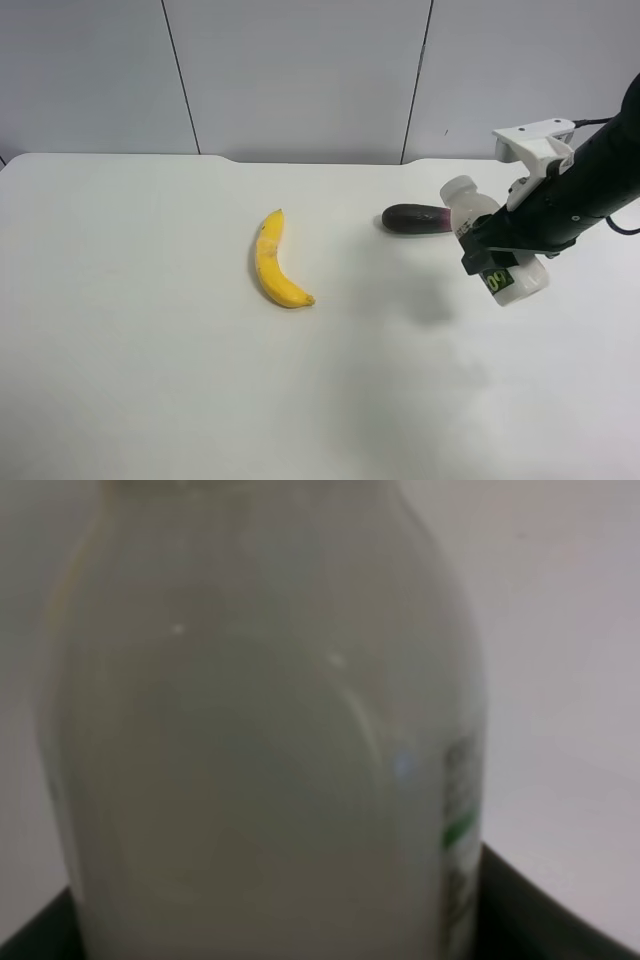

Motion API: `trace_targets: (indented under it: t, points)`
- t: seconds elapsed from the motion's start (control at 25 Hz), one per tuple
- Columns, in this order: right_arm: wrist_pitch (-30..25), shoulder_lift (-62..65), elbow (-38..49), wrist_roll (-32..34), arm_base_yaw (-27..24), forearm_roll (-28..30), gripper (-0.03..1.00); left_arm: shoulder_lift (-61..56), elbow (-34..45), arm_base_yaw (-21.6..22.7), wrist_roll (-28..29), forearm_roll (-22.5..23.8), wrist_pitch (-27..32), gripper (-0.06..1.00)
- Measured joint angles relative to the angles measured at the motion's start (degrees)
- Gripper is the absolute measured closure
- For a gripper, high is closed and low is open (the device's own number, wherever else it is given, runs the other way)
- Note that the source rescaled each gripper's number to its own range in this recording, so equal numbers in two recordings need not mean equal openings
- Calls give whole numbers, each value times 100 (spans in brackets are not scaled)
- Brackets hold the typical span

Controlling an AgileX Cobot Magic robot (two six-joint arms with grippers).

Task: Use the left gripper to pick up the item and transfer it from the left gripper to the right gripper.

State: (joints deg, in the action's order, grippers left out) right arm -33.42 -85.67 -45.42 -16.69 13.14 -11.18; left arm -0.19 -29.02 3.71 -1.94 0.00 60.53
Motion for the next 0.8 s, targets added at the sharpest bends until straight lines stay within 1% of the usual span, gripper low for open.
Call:
trace_targets:
  t: [0.36, 0.8]
  points:
    - [321, -893, 0, -101, -10, 0, 97, 0, 0, 0, 0, 0, 0, 11]
    - [475, -1330, 0, -126, -10, 6, 97, 0, 0, 0, 0, 0, 0, 11]
